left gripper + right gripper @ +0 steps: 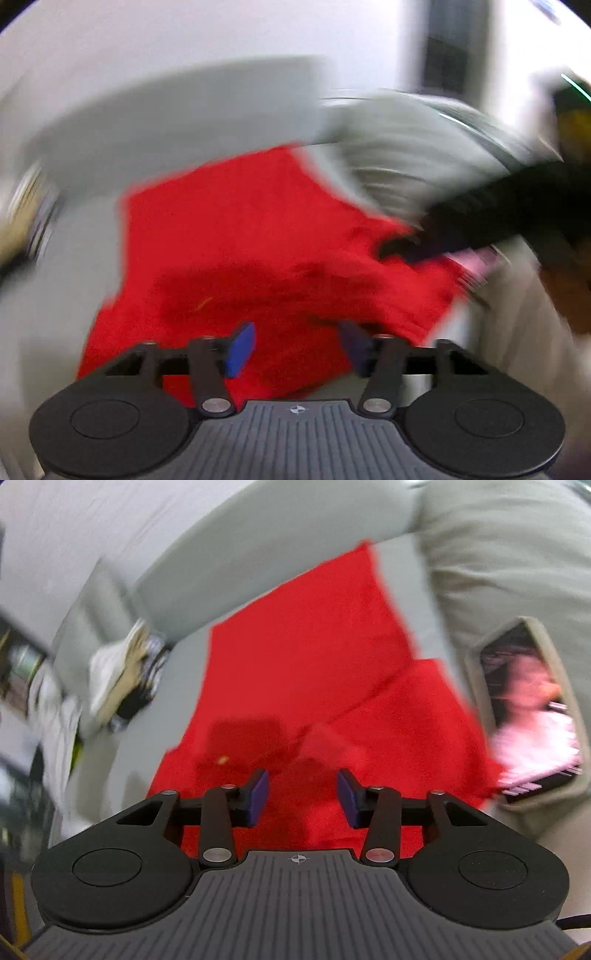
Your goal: Fold clothes
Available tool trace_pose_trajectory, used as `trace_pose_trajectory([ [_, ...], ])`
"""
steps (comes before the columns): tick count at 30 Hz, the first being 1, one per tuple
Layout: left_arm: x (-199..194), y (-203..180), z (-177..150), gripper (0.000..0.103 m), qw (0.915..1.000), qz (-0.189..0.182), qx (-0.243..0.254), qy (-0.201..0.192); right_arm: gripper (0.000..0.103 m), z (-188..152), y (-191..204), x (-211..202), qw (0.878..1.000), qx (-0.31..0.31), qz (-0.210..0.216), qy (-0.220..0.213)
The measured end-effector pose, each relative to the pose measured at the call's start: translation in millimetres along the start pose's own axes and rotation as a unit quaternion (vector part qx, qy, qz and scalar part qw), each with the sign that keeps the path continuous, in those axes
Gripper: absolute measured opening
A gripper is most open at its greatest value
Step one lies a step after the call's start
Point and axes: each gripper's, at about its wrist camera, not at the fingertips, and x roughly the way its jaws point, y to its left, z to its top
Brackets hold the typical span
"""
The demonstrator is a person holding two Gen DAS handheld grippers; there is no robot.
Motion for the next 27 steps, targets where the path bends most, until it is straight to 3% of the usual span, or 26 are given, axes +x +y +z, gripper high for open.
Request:
trace_pose_trajectory([
  [1, 4.9, 15.6, 0.3, 0.018, 0.9985, 0.018, -0.051, 0.006, 0.048, 0.2, 8.8, 10.7, 1.0, -0.014, -0.001, 0.009],
  [3, 19.7, 36.3, -0.2, 0.011, 0.994, 0.051, -0.096, 0.012, 0.049, -0.4, 22.7, 31.4, 0.999, -0.041, -0.015, 0.028],
  [7, 53.0, 52.0, -5.9, 0.009, 0.9891, 0.077, -0.106, 0.068, 0.053, -7.9, 44.7, 66.8, 0.991, -0.1, -0.075, 0.055],
  [10, 52.3, 56.3, -7.9, 0.009, 0.9879, 0.077, -0.115, 0.07, 0.065, -18.5, 57.1, 74.2, 0.982, -0.151, -0.095, 0.056],
  [12, 50.2, 58.5, -8.1, 0.009, 0.9873, 0.076, -0.121, 0.069, 0.065, -26.5, 65.7, 77.8, 0.974, -0.188, -0.114, 0.055],
  [14, 50.9, 59.4, -6.3, 0.009, 0.9866, 0.073, -0.127, 0.072, 0.058, -33.5, 71.7, 80.6, 0.963, -0.223, -0.141, 0.05],
  [16, 57.0, 61.0, -7.4, 0.009, 0.9864, 0.073, -0.129, 0.072, 0.036, -36.8, 73.2, 79.6, 0.955, -0.243, -0.164, 0.039],
  [17, 58.2, 60.5, -7.8, 0.009, 0.9864, 0.073, -0.129, 0.072, 0.03, -36.9, 72.2, 77.3, 0.954, -0.244, -0.17, 0.032],
  [19, 59.6, 59.7, -6.3, 0.009, 0.9862, 0.074, -0.131, 0.07, 0.007, -33.6, 65.7, 67.8, 0.96, -0.227, -0.164, 0.019],
  [21, 58.7, 64.1, -11.1, 0.01, 0.9846, 0.073, -0.144, 0.067, 0.006, -28.3, 59.8, 49.8, 0.968, -0.202, -0.15, -0.007],
  [25, 52.9, 67.4, -14.9, 0.01, 0.9786, 0.069, -0.185, 0.056, 0.006, -21.5, 38.4, -5.8, 0.973, -0.162, -0.123, -0.112],
  [27, 50.6, 64.9, -16.4, 0.01, 0.9781, 0.071, -0.188, 0.054, 0.007, -22.9, 13.9, -18.2, 0.977, -0.129, -0.124, -0.12],
])
